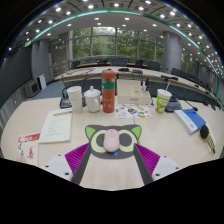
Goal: Arrange mouse
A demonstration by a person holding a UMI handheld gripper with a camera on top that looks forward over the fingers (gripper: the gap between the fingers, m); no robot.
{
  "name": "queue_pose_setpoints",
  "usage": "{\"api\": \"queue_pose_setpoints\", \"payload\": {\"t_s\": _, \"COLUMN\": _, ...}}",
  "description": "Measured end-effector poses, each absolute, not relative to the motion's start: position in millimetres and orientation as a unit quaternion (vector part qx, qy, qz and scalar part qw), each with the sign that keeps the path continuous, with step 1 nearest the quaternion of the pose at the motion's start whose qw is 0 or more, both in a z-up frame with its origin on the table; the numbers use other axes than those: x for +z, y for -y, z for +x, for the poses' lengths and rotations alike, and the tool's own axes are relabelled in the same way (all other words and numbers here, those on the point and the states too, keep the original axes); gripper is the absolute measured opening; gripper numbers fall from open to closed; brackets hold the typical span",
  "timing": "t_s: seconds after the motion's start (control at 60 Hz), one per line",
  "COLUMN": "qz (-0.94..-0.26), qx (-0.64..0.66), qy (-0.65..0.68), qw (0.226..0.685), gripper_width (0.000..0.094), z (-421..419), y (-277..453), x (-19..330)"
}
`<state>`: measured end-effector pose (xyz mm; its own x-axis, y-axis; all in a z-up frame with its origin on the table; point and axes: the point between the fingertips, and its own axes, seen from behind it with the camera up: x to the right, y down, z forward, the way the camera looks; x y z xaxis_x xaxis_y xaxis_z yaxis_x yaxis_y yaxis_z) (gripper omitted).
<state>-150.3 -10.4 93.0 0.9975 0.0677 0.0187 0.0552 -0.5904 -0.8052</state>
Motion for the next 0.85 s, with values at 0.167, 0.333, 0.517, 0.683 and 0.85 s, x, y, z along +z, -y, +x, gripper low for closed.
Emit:
{"api": "queue_pose_setpoints", "payload": {"t_s": 0.167, "qz": -0.885, "qx": -0.013, "qy": 0.03, "qw": 0.465, "gripper_width": 0.0852, "z": -159.3, "y": 89.1, "x": 142.3}}
{"api": "queue_pose_setpoints", "payload": {"t_s": 0.333, "qz": -0.875, "qx": -0.036, "qy": 0.029, "qw": 0.482, "gripper_width": 0.0856, "z": -171.4, "y": 163.3, "x": 176.9}}
{"api": "queue_pose_setpoints", "payload": {"t_s": 0.517, "qz": -0.868, "qx": -0.038, "qy": 0.019, "qw": 0.495, "gripper_width": 0.0853, "z": -185.4, "y": 223.4, "x": 200.8}}
{"api": "queue_pose_setpoints", "payload": {"t_s": 0.683, "qz": -0.866, "qx": -0.047, "qy": 0.014, "qw": 0.498, "gripper_width": 0.0851, "z": -187.8, "y": 251.2, "x": 208.2}}
{"api": "queue_pose_setpoints", "payload": {"t_s": 0.85, "qz": -0.862, "qx": -0.051, "qy": 0.016, "qw": 0.505, "gripper_width": 0.0853, "z": -189.7, "y": 259.0, "x": 215.8}}
